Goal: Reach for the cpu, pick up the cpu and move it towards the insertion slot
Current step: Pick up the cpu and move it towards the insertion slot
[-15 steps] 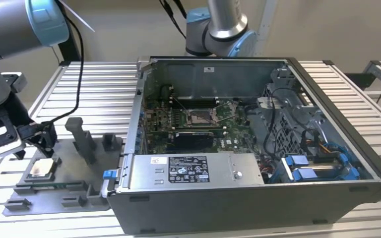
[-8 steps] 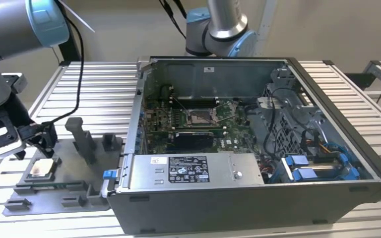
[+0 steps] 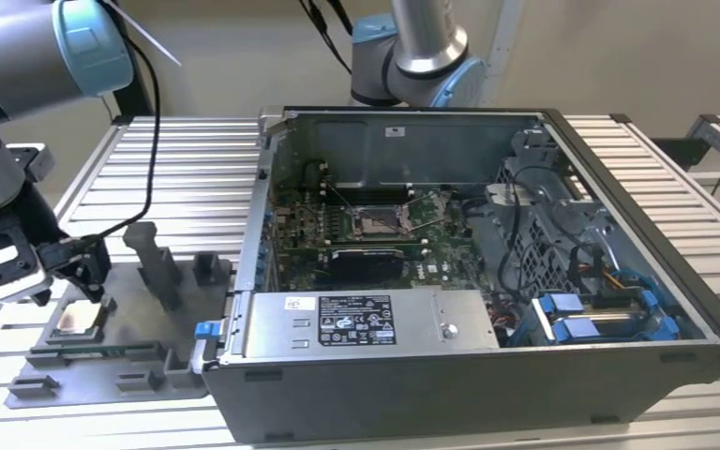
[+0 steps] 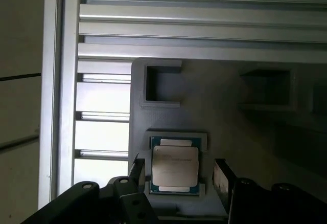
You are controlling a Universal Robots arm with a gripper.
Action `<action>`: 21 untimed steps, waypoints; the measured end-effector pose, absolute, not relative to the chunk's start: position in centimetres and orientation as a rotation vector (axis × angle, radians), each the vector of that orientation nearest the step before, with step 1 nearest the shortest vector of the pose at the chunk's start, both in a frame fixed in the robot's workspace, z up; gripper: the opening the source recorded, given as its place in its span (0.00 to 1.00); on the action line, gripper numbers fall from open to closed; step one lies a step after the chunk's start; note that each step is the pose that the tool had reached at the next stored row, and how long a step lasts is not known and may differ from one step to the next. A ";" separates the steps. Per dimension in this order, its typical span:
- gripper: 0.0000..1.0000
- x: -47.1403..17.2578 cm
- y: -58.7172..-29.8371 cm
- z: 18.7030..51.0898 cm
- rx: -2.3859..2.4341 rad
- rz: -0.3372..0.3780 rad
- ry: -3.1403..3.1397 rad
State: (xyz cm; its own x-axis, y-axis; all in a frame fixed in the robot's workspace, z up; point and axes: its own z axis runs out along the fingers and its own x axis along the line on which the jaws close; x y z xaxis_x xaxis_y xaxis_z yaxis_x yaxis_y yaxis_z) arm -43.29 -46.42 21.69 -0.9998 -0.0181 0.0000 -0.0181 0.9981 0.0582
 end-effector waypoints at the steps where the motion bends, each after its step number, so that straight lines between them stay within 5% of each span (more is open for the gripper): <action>1: 1.00 -43.3 -46.4 21.6 0.028 -0.091 -3.140; 21: 1.00 -43.3 -46.4 21.0 0.028 -0.092 -3.140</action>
